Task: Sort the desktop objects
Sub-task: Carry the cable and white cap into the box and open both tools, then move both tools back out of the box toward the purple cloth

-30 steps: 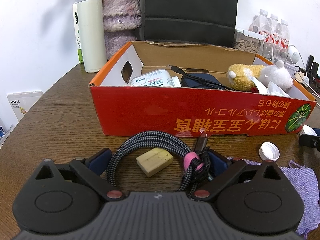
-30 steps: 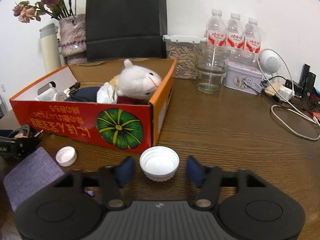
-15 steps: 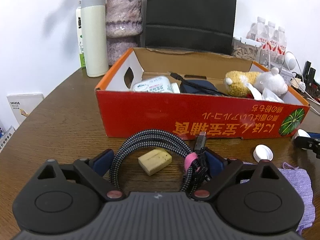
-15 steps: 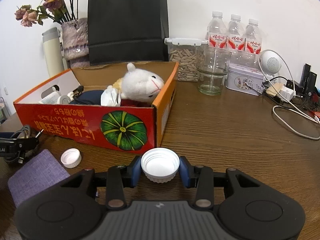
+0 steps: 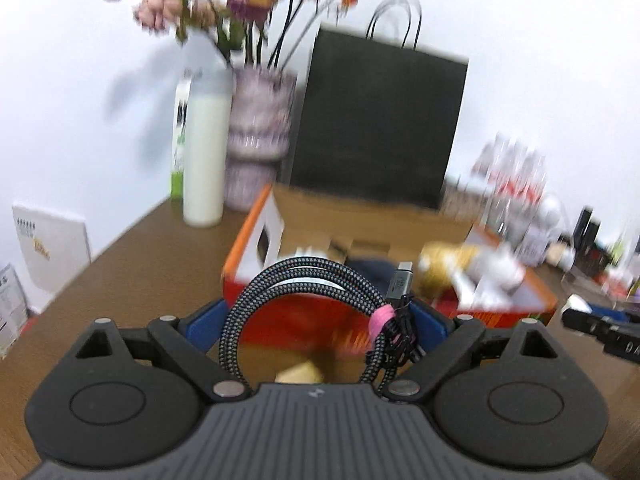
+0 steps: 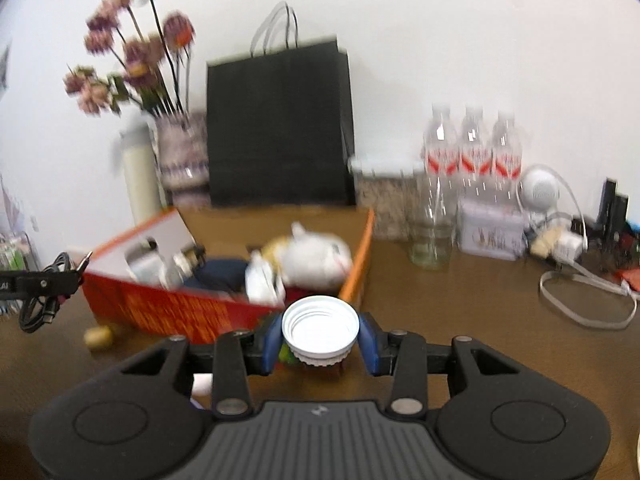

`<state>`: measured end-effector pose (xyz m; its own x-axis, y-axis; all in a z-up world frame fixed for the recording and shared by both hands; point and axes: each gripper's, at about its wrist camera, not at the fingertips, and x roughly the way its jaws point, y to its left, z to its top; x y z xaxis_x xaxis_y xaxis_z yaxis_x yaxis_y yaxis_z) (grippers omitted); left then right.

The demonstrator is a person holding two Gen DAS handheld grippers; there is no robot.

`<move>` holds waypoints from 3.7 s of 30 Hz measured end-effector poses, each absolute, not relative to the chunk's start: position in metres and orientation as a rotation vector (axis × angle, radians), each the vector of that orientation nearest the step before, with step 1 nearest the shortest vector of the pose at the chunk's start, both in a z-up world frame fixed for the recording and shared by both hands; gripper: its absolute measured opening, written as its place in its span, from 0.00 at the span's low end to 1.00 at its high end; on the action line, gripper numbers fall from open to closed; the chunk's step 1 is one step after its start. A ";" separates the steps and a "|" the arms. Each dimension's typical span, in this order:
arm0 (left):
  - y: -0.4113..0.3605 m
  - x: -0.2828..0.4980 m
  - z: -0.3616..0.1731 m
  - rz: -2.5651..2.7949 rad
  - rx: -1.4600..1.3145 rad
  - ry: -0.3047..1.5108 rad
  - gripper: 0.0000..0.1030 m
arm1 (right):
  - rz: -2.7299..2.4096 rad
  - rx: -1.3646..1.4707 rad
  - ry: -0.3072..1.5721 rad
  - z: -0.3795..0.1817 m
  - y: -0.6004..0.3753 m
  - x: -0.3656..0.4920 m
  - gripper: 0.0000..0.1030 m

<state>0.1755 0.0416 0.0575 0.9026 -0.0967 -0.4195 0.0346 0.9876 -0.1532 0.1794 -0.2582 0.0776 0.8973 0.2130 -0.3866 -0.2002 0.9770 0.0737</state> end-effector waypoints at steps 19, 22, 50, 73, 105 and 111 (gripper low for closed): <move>0.003 0.271 0.059 -0.047 -0.073 0.316 0.93 | 0.269 0.038 0.359 0.087 -0.194 0.282 0.38; 0.006 0.284 0.049 -0.033 -0.059 0.343 0.93 | 0.264 0.018 0.402 0.074 -0.191 0.290 0.38; 0.003 0.279 0.030 -0.009 -0.019 0.354 1.00 | 0.288 -0.037 0.421 0.055 -0.183 0.276 0.61; 0.016 0.248 0.040 -0.017 -0.086 0.250 1.00 | 0.301 -0.029 0.337 0.066 -0.177 0.251 0.96; 0.064 0.163 0.019 0.048 -0.057 0.398 1.00 | 0.339 -0.077 0.445 0.047 -0.193 0.154 0.97; 0.069 0.159 0.013 0.051 -0.060 0.446 1.00 | 0.411 -0.061 0.566 0.035 -0.183 0.155 0.98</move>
<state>0.1587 0.0686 0.0132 0.9011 0.0366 -0.4320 -0.0627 0.9969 -0.0464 0.1552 -0.1832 0.0351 0.7650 0.3620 -0.5327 -0.3950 0.9170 0.0558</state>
